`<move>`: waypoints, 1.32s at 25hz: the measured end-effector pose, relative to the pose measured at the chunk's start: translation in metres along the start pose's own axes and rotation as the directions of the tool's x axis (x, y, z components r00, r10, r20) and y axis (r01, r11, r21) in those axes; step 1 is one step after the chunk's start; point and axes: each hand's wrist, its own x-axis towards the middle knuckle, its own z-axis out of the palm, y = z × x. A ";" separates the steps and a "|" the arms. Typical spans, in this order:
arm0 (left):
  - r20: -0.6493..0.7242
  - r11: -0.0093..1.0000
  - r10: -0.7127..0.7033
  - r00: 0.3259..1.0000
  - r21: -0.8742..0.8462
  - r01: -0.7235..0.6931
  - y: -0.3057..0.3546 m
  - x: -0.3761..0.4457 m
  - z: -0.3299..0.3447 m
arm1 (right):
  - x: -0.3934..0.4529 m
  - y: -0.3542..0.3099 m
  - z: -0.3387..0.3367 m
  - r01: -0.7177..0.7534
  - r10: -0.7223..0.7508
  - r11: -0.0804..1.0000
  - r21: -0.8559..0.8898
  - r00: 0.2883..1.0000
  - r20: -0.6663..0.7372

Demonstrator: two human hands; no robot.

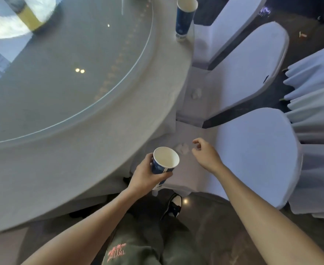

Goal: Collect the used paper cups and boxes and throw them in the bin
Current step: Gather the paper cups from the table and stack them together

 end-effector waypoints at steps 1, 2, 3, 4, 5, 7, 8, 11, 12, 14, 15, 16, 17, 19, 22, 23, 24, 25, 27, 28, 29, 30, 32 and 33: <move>-0.005 1.000 -0.028 1.000 -0.004 0.028 -0.005 0.008 0.013 | 0.017 0.015 0.003 -0.008 0.009 0.999 -0.036 0.999 0.040; -0.015 0.998 -0.055 0.998 -0.008 0.055 -0.012 0.018 0.026 | 0.035 0.029 0.008 -0.018 0.024 0.997 -0.079 0.996 0.080; -0.028 0.997 -0.079 0.996 -0.009 0.079 -0.020 0.028 0.036 | 0.054 0.043 0.016 -0.016 0.031 0.992 -0.122 0.992 0.121; -0.035 0.995 -0.099 0.995 0.000 0.099 -0.030 0.037 0.046 | 0.071 0.055 0.027 -0.007 0.032 0.988 -0.156 0.986 0.163; -0.035 0.993 -0.113 0.993 0.013 0.113 -0.040 0.047 0.054 | 0.090 0.067 0.040 0.009 0.028 0.983 -0.181 0.978 0.205; -0.030 0.990 -0.137 0.990 0.036 0.138 -0.062 0.067 0.067 | 0.124 0.087 0.069 0.063 0.009 0.970 -0.237 0.957 0.290; -0.017 0.987 -0.153 0.988 0.037 0.154 -0.070 0.077 0.072 | 0.140 0.095 0.083 0.093 0.001 0.957 -0.276 0.946 0.323; 0.011 0.970 -0.241 0.971 0.022 0.241 -0.098 0.112 0.085 | 0.189 0.119 0.131 0.139 0.010 0.923 -0.358 0.923 0.384; 0.022 0.965 -0.262 0.965 0.024 0.262 -0.103 0.120 0.086 | 0.198 0.125 0.142 0.141 0.021 0.912 -0.385 0.921 0.389; 0.044 0.956 -0.293 0.955 0.043 0.291 -0.116 0.132 0.086 | 0.213 0.138 0.165 0.119 0.062 0.891 -0.438 0.924 0.376; 0.052 0.953 -0.301 0.952 0.051 0.299 -0.119 0.135 0.084 | 0.213 0.145 0.173 0.104 0.077 0.881 -0.461 0.931 0.357; 0.054 0.950 -0.311 0.949 0.055 0.308 -0.121 0.138 0.082 | 0.211 0.151 0.177 0.093 0.087 0.874 -0.476 0.936 0.342; 0.053 0.947 -0.317 0.947 0.066 0.313 -0.120 0.140 0.080 | 0.205 0.154 0.178 0.069 0.106 0.874 -0.482 0.940 0.326; 0.067 0.947 -0.314 0.947 0.093 0.307 -0.109 0.142 0.074 | 0.189 0.150 0.169 -0.052 0.171 0.917 -0.396 0.947 0.272; 0.084 0.959 -0.266 0.960 0.121 0.255 -0.074 0.139 0.066 | 0.161 0.121 0.126 -0.182 0.192 0.980 -0.080 0.971 0.141; 0.082 0.967 -0.230 0.970 0.134 0.218 -0.060 0.136 0.064 | 0.150 0.105 0.105 -0.180 0.178 0.983 0.019 0.980 0.093; 0.074 0.972 -0.194 0.978 0.151 0.181 -0.046 0.133 0.062 | 0.139 0.088 0.084 -0.162 0.157 0.980 0.111 0.986 0.055; 0.059 0.975 -0.161 0.985 0.164 0.150 -0.033 0.129 0.060 | 0.128 0.072 0.063 -0.135 0.133 0.973 0.188 0.991 0.021; 0.036 0.983 -0.091 0.995 0.160 0.084 0.001 0.118 0.058 | 0.102 0.036 0.014 -0.060 0.086 0.956 0.286 0.993 -0.079; 0.026 0.988 -0.057 0.998 0.142 0.053 0.018 0.113 0.059 | 0.089 0.020 -0.009 -0.013 0.055 0.952 0.307 0.990 -0.130; 0.012 0.993 -0.023 1.000 0.117 0.022 0.034 0.108 0.060 | 0.076 0.005 -0.030 0.033 0.022 0.945 0.325 0.986 -0.165; -0.005 0.996 0.008 1.000 0.084 -0.008 0.050 0.102 0.063 | 0.063 -0.005 -0.047 0.079 -0.019 0.940 0.331 0.983 -0.182; -0.053 0.997 0.068 0.996 0.033 -0.067 0.080 0.092 0.071 | 0.040 -0.016 -0.074 0.166 -0.138 0.946 0.278 0.983 -0.120; -0.084 0.995 0.095 0.992 0.017 -0.094 0.093 0.088 0.076 | 0.031 -0.017 -0.084 0.209 -0.206 0.960 0.188 0.978 -0.036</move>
